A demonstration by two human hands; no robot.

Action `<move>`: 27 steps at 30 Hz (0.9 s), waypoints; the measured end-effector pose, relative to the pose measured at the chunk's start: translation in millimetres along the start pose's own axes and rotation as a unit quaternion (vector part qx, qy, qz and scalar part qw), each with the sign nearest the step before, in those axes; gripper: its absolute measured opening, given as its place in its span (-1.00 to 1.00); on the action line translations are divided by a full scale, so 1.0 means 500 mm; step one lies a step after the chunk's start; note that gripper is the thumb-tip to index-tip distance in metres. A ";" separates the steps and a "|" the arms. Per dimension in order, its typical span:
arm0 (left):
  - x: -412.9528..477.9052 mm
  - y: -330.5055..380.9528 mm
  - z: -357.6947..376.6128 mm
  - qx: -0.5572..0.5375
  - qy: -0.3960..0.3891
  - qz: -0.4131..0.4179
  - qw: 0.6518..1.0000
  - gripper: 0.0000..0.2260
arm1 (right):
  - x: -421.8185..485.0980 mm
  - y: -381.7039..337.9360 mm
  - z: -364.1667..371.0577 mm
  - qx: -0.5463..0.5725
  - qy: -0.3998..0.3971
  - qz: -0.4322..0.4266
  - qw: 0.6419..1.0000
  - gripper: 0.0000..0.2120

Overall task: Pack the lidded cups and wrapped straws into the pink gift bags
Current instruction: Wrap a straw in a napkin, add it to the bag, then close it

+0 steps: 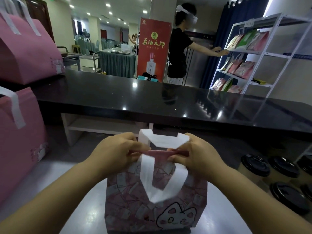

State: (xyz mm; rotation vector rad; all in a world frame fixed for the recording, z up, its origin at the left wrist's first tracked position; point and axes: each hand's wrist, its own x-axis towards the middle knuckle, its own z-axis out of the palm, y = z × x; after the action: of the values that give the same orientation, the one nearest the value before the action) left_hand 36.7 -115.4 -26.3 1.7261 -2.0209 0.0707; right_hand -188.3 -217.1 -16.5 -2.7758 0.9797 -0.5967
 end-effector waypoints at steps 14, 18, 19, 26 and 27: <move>-0.041 0.001 -0.022 -0.090 0.050 -0.093 0.990 -0.86 | -0.060 0.053 -0.033 0.132 -0.029 0.103 0.985 -0.86; -0.059 0.008 -0.030 -0.099 0.037 -0.129 0.986 -0.79 | -0.066 0.056 -0.036 0.119 -0.049 0.095 0.987 -0.90; -0.066 0.011 -0.032 -0.107 0.037 -0.139 0.984 -0.75 | -0.066 0.057 -0.038 0.119 -0.054 0.090 0.987 -0.89; -0.109 0.033 -0.052 -0.085 0.085 -0.182 0.976 -0.78 | -0.056 0.072 -0.058 0.184 -0.064 0.069 0.979 -0.75; -0.113 0.037 -0.057 -0.075 0.090 -0.178 0.977 -0.78 | -0.054 0.071 -0.059 0.187 -0.062 0.060 0.978 -0.74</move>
State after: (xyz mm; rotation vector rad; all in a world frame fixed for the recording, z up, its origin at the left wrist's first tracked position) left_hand 33.5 -50.3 -18.2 1.8812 -1.5262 -0.0414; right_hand -240.0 -227.7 -7.3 -2.3737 0.8949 -0.5198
